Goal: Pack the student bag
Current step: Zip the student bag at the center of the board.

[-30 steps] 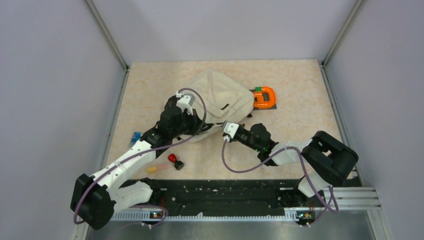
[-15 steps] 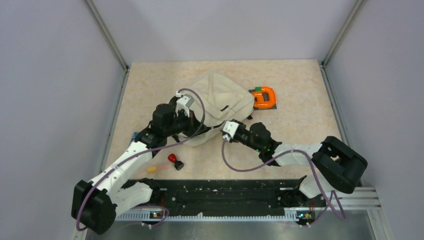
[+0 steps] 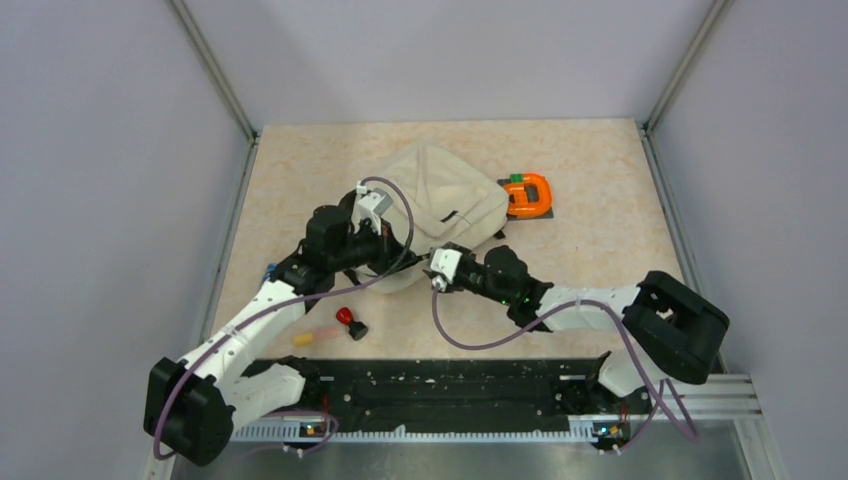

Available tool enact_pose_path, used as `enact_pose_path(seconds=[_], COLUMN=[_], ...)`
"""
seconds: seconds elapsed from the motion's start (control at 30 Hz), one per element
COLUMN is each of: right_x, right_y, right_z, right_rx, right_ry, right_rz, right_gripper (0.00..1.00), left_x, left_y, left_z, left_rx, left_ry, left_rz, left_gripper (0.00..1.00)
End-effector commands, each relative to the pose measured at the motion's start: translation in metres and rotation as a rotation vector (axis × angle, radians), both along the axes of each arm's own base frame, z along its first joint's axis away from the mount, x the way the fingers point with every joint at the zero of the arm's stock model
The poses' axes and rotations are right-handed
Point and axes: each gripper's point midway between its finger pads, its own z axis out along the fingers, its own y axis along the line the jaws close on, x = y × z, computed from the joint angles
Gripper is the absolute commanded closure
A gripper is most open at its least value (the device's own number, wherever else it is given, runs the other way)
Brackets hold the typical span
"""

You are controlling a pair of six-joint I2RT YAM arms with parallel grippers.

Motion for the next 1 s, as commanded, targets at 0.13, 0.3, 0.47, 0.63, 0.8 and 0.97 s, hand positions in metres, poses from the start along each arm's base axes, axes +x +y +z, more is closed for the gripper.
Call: enact_pose_path(seconds=[0.13, 0.3, 0.47, 0.63, 0.8, 0.97], right_x=[-0.001, -0.006, -0.015, -0.031, -0.049, -0.045], right_y=[0.021, 0.018, 0.007, 0.002, 0.004, -0.001], right_z=[0.011, 0.009, 0.004, -0.006, -0.011, -0.022], right_rx=[0.014, -0.003, -0.007, -0.046, -0.085, -0.133], right_ry=[-0.039, -0.051, -0.091, -0.123, -0.160, -0.174], right_rz=[0.043, 0.010, -0.048, -0.047, -0.010, -0.073], right_gripper=[0.70, 0.92, 1.00, 1.00, 1.00, 1.00], left_x=[0.007, 0.018, 0.033, 0.037, 0.046, 0.052], left_y=[-0.004, 0.001, 0.011, 0.007, 0.013, 0.020], left_z=[0.030, 0.030, 0.025, 0.022, 0.012, 0.013], left_rx=[-0.041, -0.041, -0.043, -0.065, -0.042, -0.020], left_ry=[-0.082, -0.062, -0.038, -0.011, 0.029, -0.004], left_rz=[-0.015, 0.069, 0.198, 0.207, 0.273, 0.295], left_gripper=[1.00, 1.00, 1.00, 1.00, 1.00, 1.00])
